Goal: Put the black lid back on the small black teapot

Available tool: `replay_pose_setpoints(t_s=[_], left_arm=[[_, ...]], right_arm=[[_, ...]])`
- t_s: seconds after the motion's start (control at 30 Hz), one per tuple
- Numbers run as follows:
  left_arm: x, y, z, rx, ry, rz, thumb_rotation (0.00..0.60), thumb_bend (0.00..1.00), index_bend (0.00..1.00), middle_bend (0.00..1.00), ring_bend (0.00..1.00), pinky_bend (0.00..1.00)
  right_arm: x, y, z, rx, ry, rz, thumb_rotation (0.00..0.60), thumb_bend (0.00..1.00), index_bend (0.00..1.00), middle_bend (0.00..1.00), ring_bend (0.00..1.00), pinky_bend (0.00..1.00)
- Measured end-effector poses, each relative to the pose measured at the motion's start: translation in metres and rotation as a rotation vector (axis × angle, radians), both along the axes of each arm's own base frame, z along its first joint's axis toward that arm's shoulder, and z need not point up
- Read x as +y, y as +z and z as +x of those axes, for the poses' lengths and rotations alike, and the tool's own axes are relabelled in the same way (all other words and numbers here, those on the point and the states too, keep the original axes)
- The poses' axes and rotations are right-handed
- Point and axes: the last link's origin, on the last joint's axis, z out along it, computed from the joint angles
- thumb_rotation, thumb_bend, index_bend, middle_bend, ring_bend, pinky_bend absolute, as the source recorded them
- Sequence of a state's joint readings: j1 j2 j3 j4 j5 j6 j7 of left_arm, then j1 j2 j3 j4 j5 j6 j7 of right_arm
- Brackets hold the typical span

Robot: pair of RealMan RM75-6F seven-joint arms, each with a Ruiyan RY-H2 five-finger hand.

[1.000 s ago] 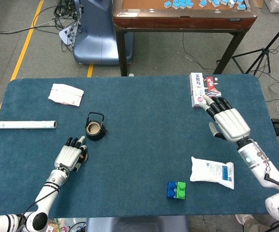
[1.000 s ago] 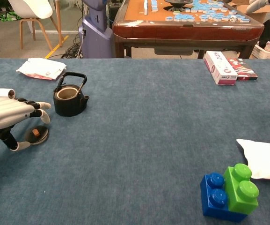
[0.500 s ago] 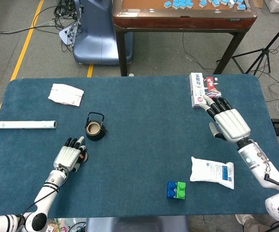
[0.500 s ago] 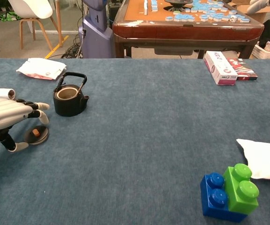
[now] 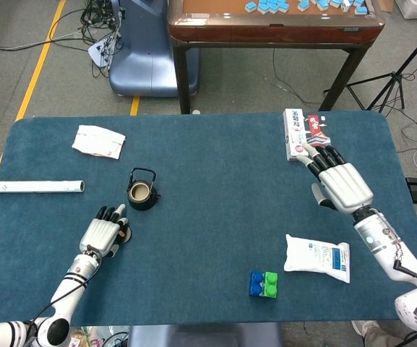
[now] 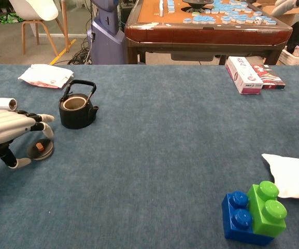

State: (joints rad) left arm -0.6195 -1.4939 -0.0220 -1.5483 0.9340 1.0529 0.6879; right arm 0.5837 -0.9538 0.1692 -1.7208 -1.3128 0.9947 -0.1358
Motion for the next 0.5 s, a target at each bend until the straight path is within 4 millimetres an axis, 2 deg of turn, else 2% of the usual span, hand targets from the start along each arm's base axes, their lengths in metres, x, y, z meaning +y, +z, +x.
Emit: replay_pose_setpoints(t_s=[0.5], left_arm=[[-0.0001,-0.0008,-0.0016,-0.014,0.001,0.004,0.600,0.31,0.26,0.00,0.00,0.00]], right_arm=[[0.0003,-0.0019,0.0000,0.004,-0.001,0.001,0.600,0.62,0.08,0.00,0.00,0.00]])
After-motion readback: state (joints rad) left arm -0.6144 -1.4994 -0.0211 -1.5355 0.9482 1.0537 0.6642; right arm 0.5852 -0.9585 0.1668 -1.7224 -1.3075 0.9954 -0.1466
